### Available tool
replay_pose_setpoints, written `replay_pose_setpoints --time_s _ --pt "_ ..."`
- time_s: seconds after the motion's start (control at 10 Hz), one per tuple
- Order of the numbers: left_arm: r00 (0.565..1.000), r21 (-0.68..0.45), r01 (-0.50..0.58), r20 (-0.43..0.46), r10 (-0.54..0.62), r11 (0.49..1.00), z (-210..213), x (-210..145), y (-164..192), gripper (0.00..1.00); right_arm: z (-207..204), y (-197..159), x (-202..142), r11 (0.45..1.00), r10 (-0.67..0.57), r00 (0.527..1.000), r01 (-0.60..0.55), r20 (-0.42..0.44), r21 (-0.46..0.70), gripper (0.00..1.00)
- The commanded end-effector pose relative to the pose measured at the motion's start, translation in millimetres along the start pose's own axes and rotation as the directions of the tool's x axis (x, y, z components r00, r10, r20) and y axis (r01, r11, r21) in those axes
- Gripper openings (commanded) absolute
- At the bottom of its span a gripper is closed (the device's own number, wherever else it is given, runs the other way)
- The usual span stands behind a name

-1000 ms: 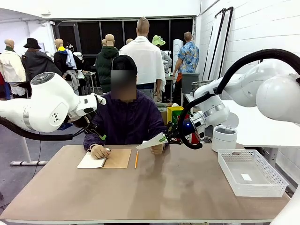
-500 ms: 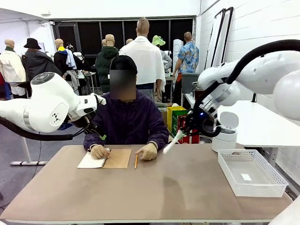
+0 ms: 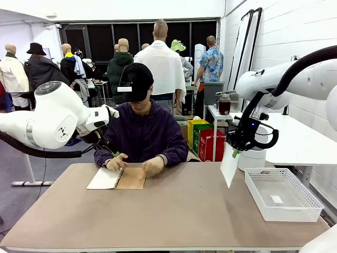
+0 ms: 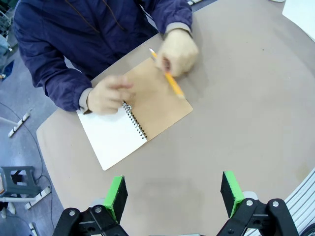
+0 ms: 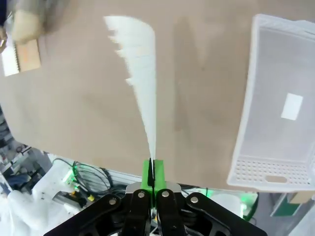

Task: Sort the paper based on its condition.
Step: If a person hands you a paper, place it in the Organizing basket , and if it's crumpled, put it in the Trash can.

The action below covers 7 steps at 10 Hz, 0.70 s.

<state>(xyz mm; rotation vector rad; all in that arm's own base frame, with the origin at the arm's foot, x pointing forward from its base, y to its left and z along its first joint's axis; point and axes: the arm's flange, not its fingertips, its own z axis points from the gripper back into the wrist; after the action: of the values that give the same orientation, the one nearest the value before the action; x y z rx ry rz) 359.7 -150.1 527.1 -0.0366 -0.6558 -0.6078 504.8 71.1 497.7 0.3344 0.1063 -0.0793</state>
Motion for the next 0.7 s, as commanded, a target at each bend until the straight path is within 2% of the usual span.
replay_pose_setpoints --time_s 0.0,0.6 --pt "1.0 -0.006 -0.005 -0.004 0.005 1.0 -0.4 -0.3 1.0 1.0 0.6 12.0 1.7 0.999 0.024 1.0 -0.024 -0.007 0.026 0.0" --pt "1.0 -0.006 -0.005 -0.004 0.005 1.0 -0.4 -0.3 1.0 1.0 0.2 10.9 -1.3 1.0 0.018 1.0 -0.018 0.0 0.008 0.0"
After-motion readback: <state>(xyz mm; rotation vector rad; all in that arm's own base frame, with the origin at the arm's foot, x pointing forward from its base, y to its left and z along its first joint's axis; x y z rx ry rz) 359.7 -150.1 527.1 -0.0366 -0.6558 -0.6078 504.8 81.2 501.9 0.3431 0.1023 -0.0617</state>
